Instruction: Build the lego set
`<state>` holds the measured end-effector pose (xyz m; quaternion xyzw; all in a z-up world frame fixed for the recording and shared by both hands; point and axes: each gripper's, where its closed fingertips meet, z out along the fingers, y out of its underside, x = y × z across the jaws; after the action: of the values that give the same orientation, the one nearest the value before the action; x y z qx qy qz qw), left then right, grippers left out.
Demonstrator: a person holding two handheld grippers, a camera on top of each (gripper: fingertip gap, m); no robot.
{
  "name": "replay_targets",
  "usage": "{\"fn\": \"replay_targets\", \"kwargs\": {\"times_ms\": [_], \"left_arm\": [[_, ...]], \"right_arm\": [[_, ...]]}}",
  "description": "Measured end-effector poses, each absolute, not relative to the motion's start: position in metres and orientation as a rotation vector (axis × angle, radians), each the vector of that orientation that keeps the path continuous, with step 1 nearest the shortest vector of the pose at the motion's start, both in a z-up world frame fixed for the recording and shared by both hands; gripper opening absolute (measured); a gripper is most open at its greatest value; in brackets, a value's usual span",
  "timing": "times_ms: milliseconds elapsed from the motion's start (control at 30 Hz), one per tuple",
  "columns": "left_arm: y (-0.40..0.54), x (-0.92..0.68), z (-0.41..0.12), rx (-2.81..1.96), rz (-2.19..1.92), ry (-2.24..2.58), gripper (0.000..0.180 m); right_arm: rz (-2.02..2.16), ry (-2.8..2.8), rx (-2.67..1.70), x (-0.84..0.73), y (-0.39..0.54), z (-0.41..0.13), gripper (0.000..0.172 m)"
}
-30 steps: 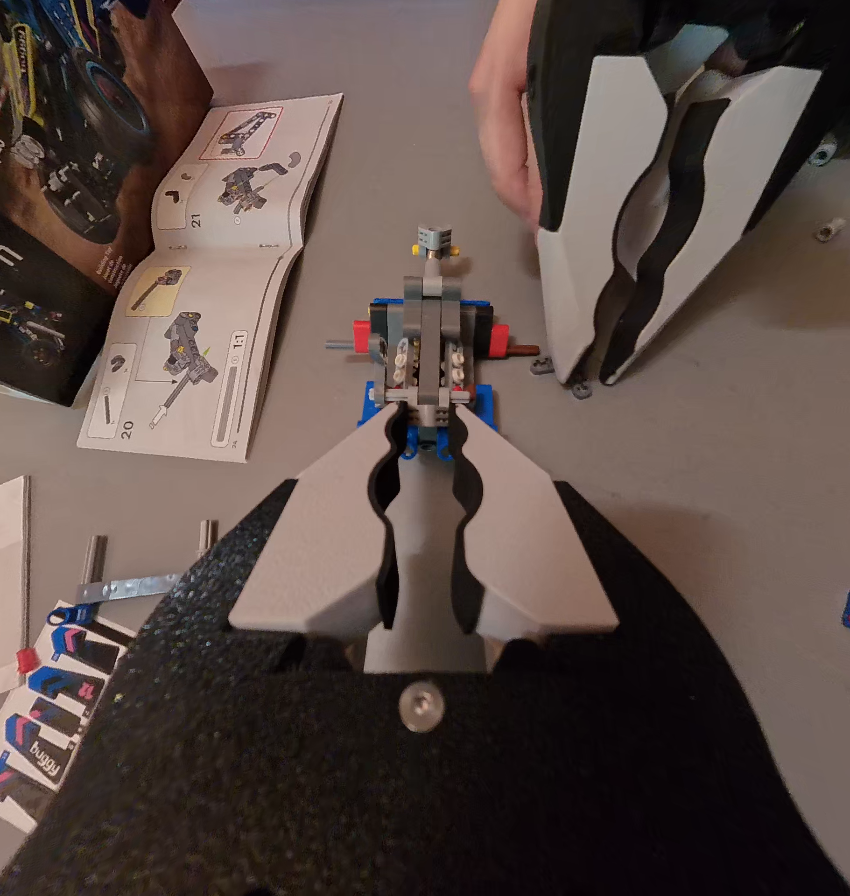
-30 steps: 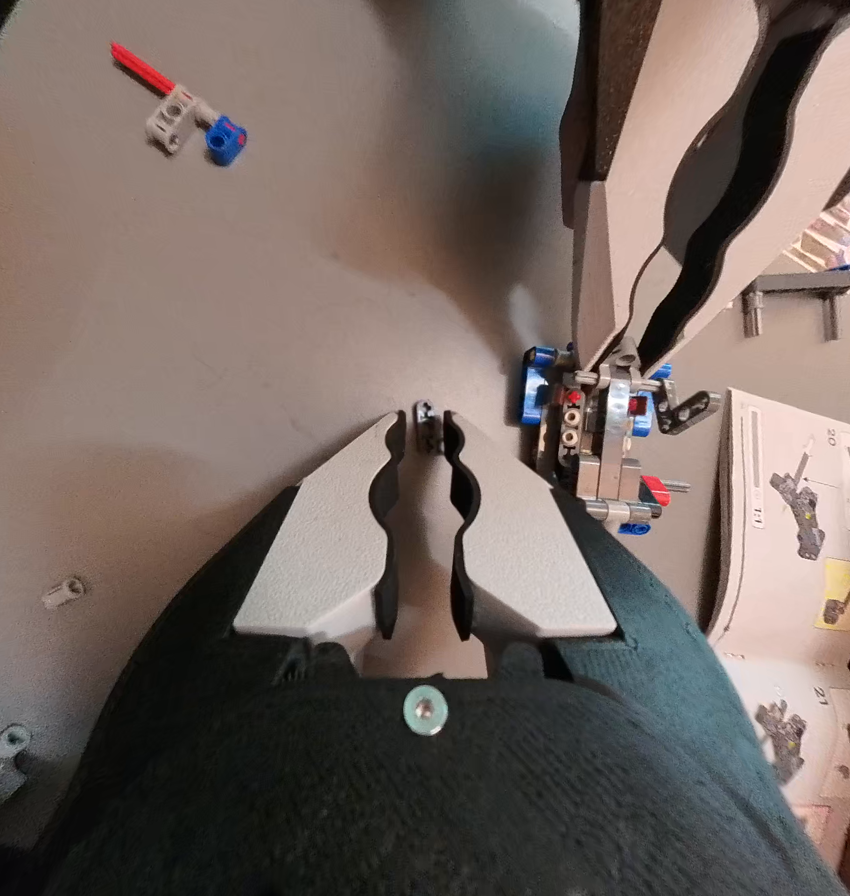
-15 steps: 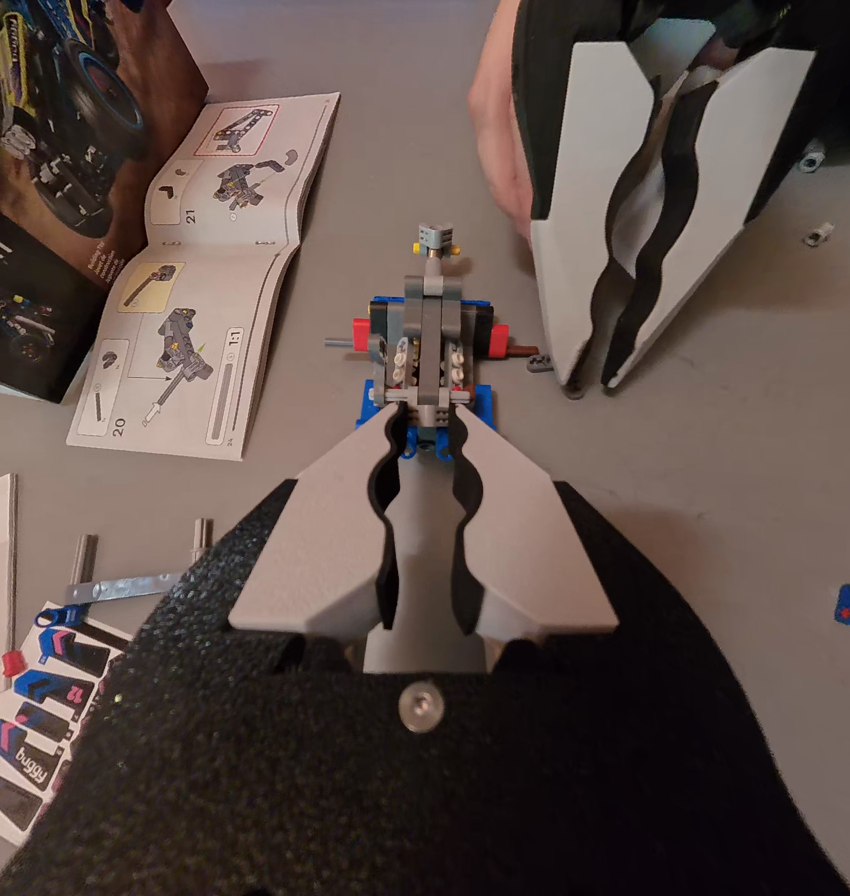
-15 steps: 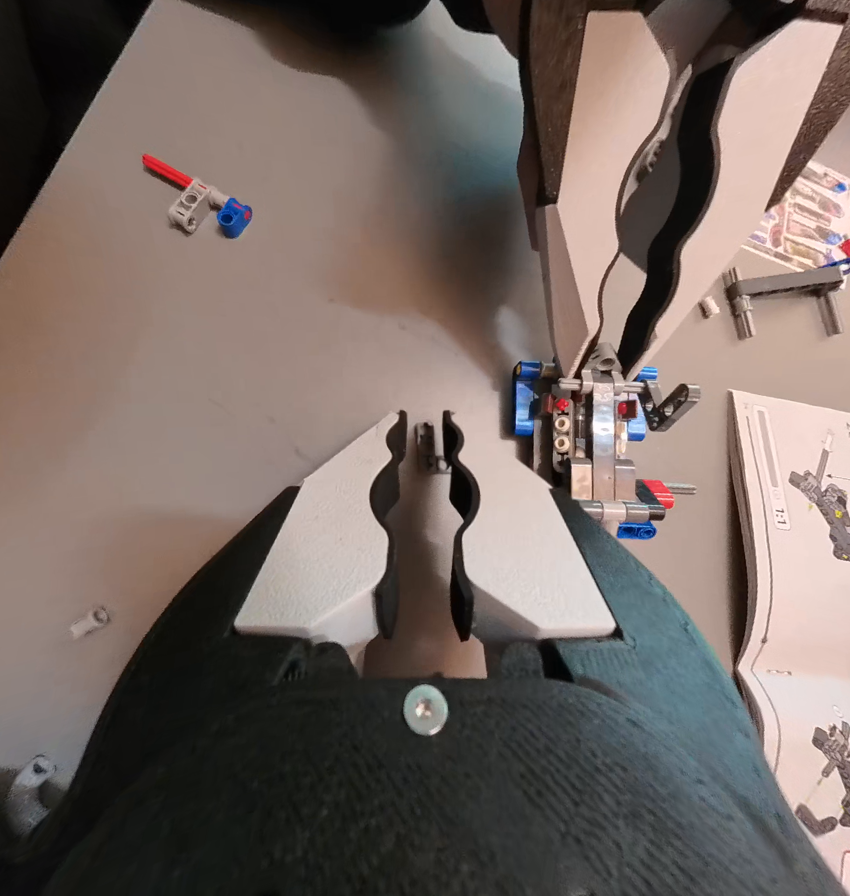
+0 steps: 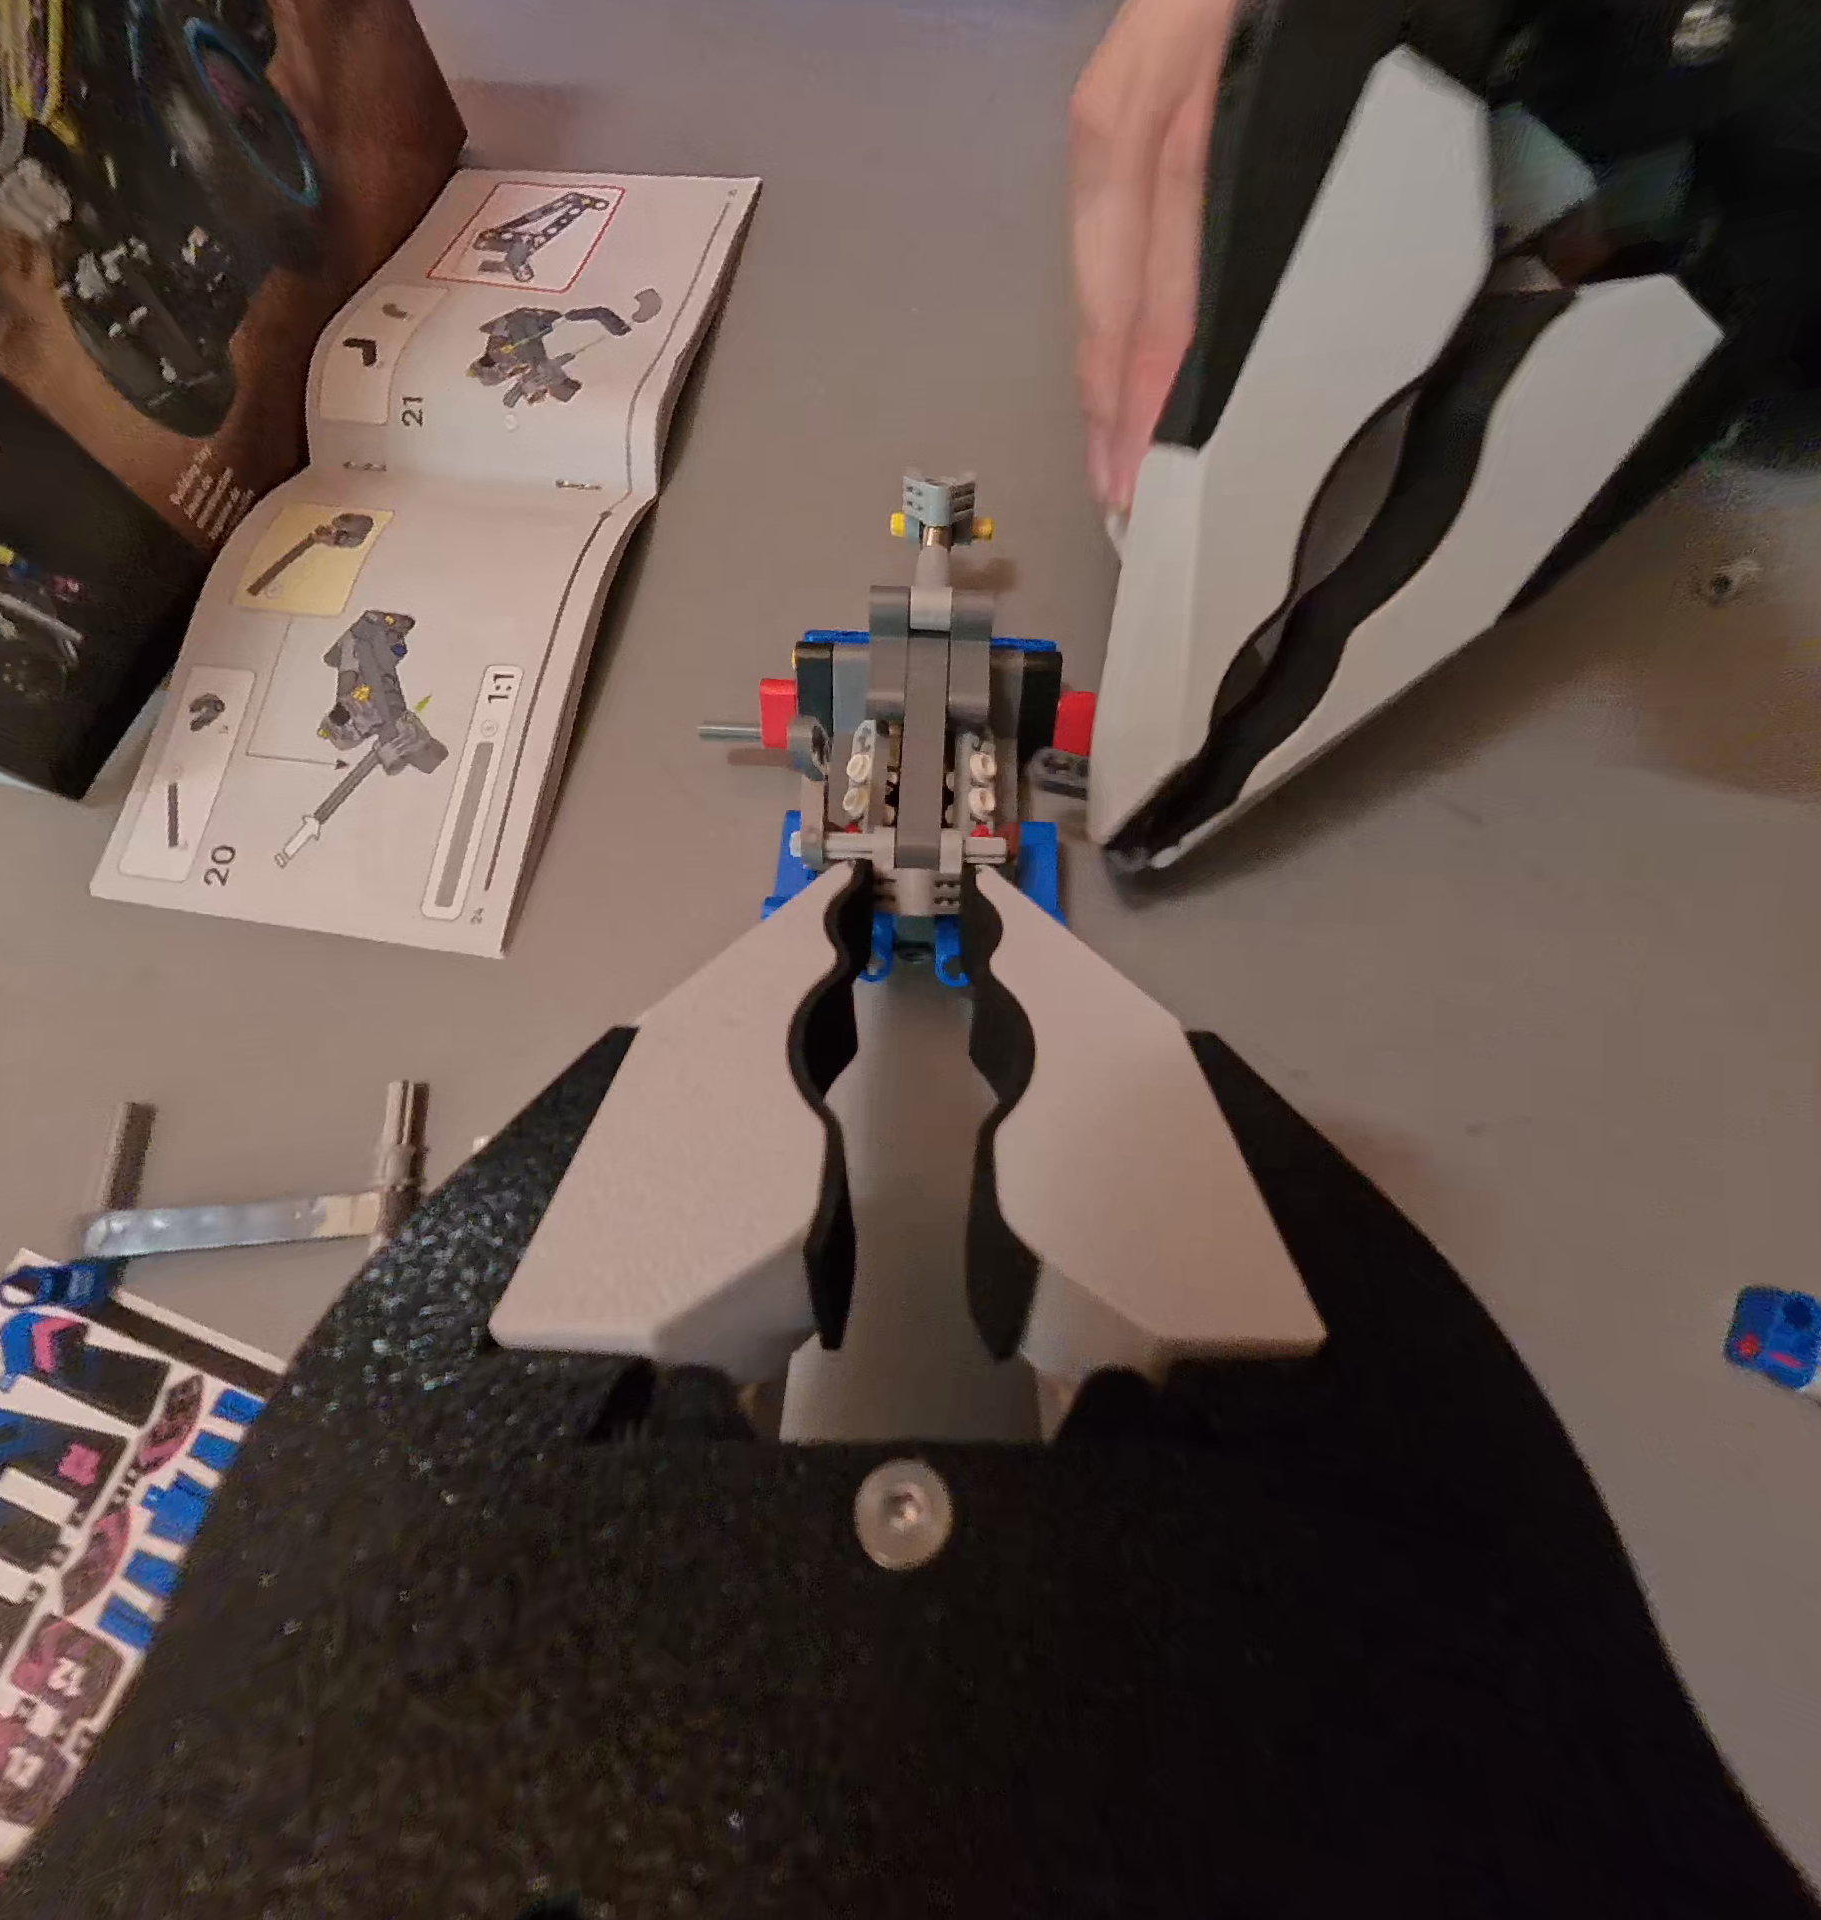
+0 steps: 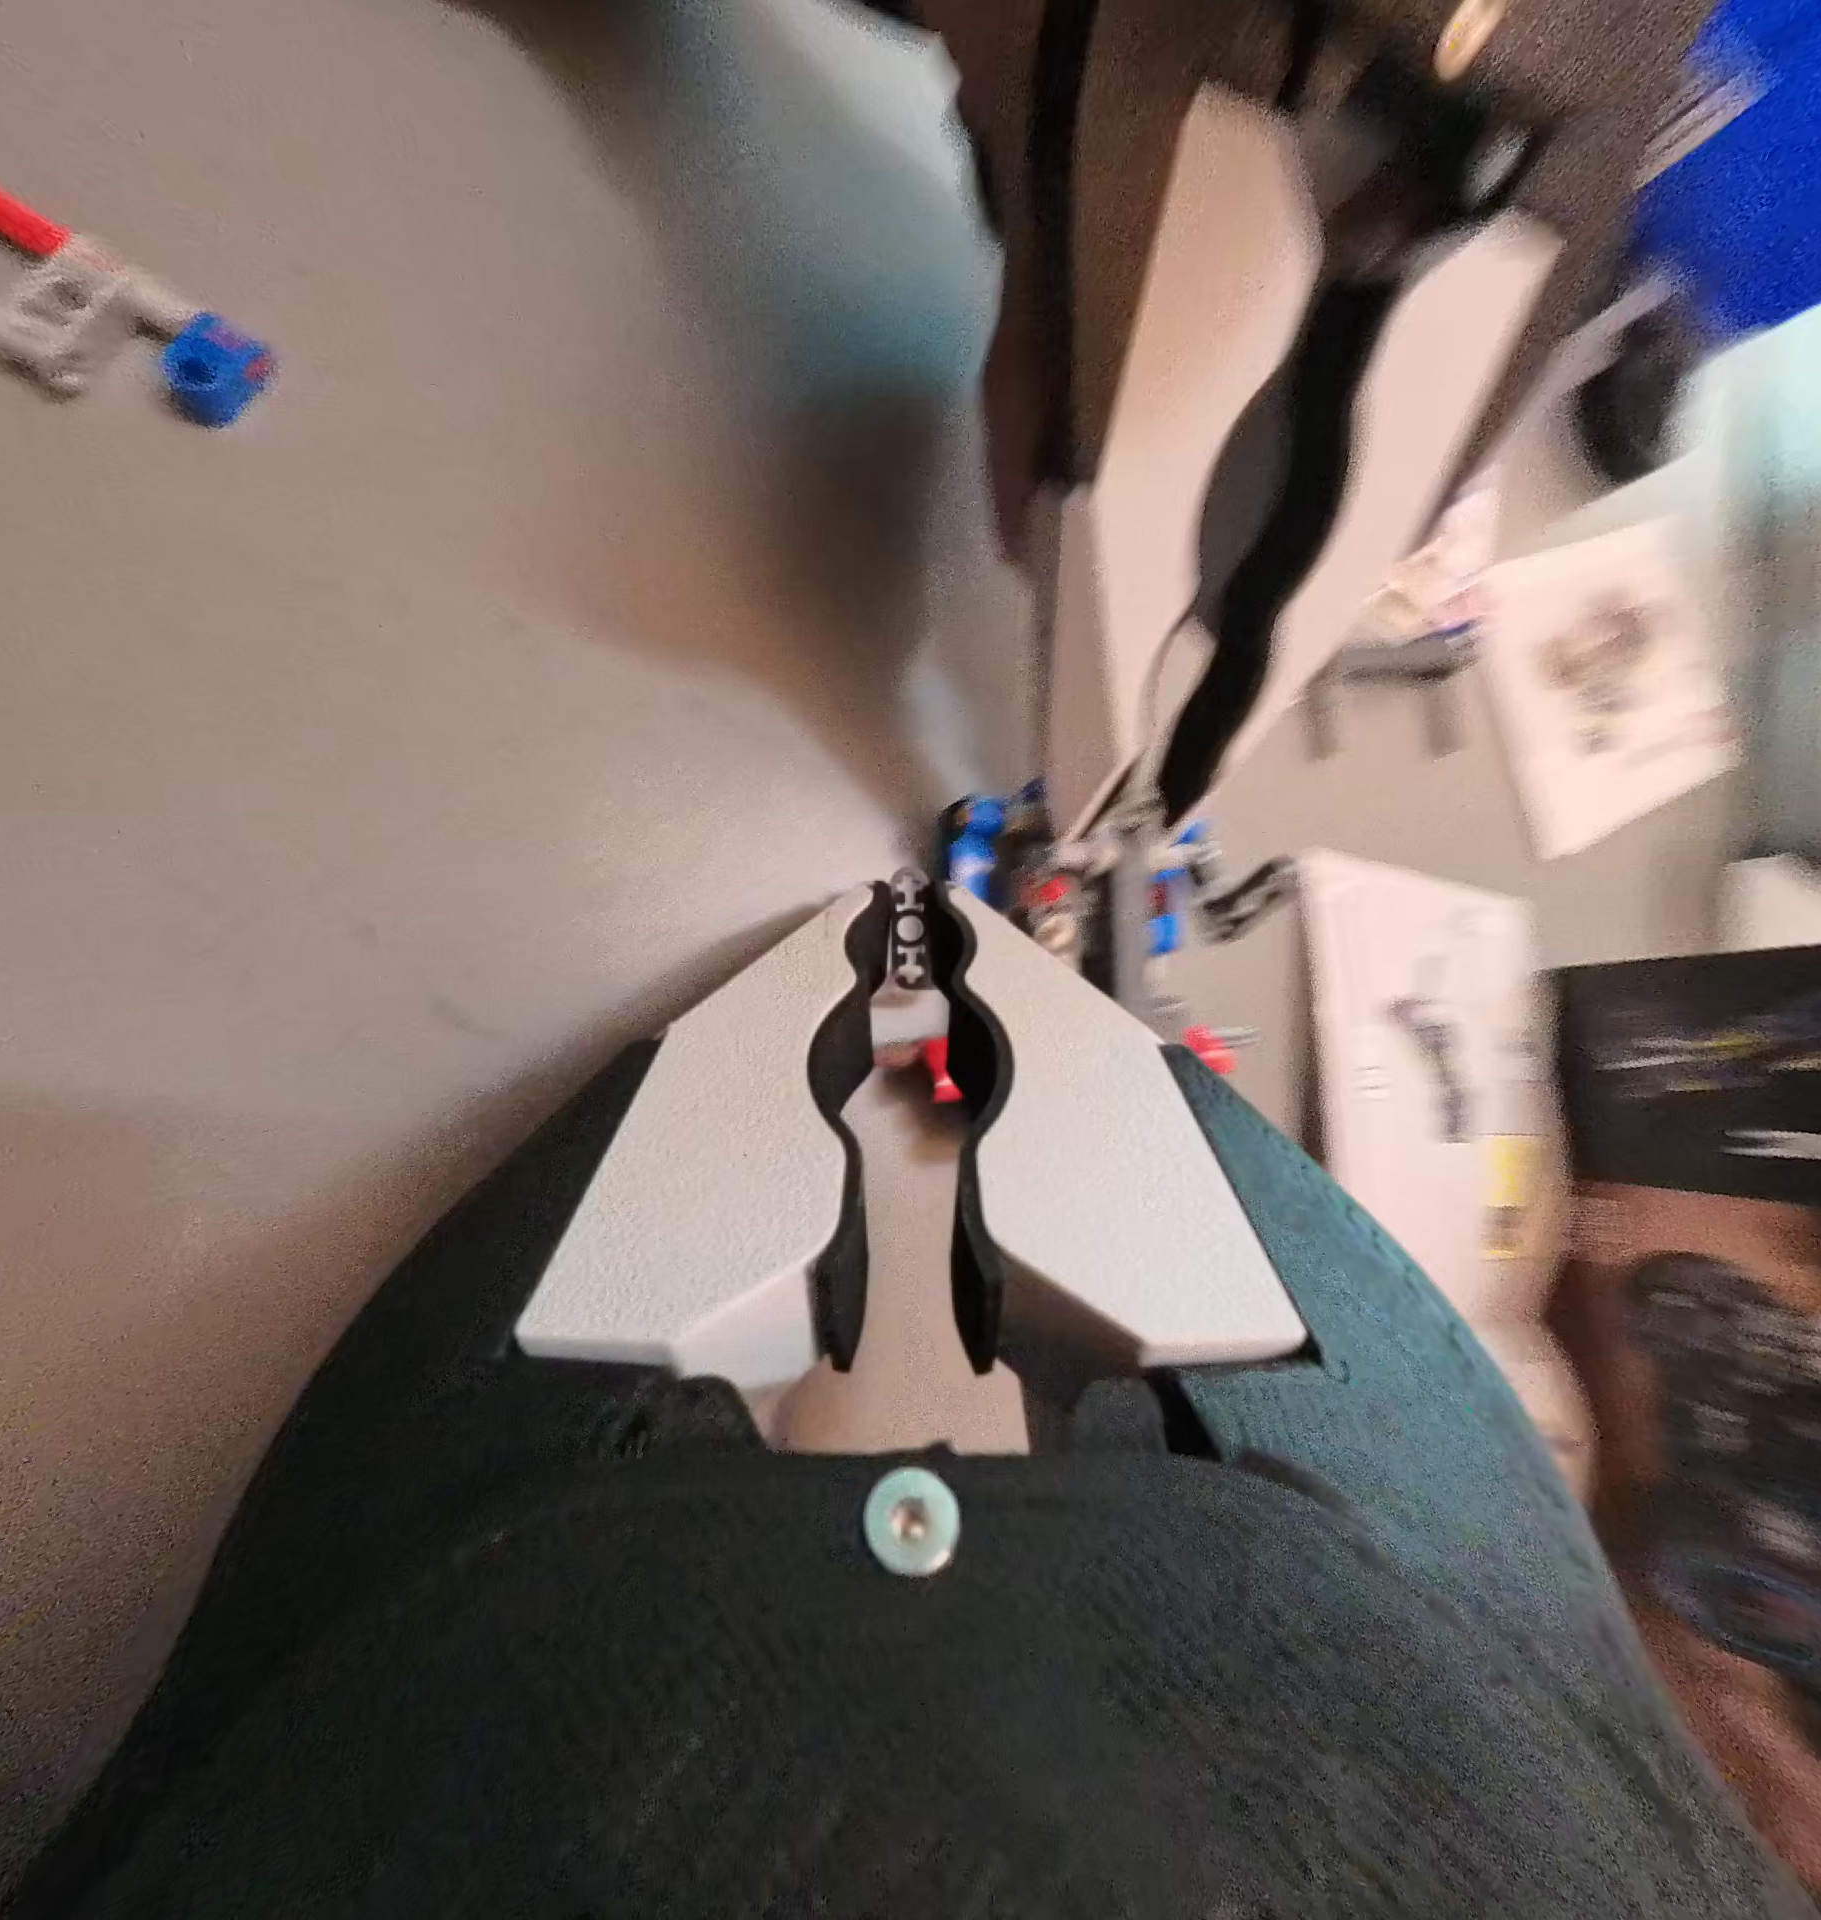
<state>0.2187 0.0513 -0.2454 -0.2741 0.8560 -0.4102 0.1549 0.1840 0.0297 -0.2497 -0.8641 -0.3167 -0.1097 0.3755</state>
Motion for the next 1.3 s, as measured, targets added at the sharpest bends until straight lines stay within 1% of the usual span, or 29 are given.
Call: {"fn": "replay_targets", "kwargs": {"times_ms": [33, 100, 233, 400, 833, 1300], "left_arm": [[0.052, 0.219, -0.245, -0.819, -1.189, 2.449, 0.013], [0.052, 0.220, -0.245, -0.895, -1.226, 2.443, 0.013], [0.052, 0.222, -0.246, -1.049, -1.308, 2.427, 0.012], [0.055, 0.224, -0.246, -1.157, -1.360, 2.404, 0.013], [0.053, 0.225, -0.247, -1.318, -1.455, 2.370, 0.013], [0.054, 0.225, -0.244, -1.461, -1.632, 2.315, 0.012]], "right_arm": [[-0.400, -0.794, -2.125, 0.188, 0.039, -0.237, 0.004], [-0.574, -0.736, -2.024, 0.196, 0.050, -0.220, 0.004], [-0.787, -0.682, -2.049, 0.217, 0.051, -0.229, 0.004], [-0.767, -0.662, -2.043, 0.211, 0.052, -0.228, 0.004], [-0.951, -0.679, -2.060, 0.214, 0.051, -0.233, 0.004], [-0.916, -0.506, -1.990, 0.217, 0.053, -0.229, 0.004]]}}
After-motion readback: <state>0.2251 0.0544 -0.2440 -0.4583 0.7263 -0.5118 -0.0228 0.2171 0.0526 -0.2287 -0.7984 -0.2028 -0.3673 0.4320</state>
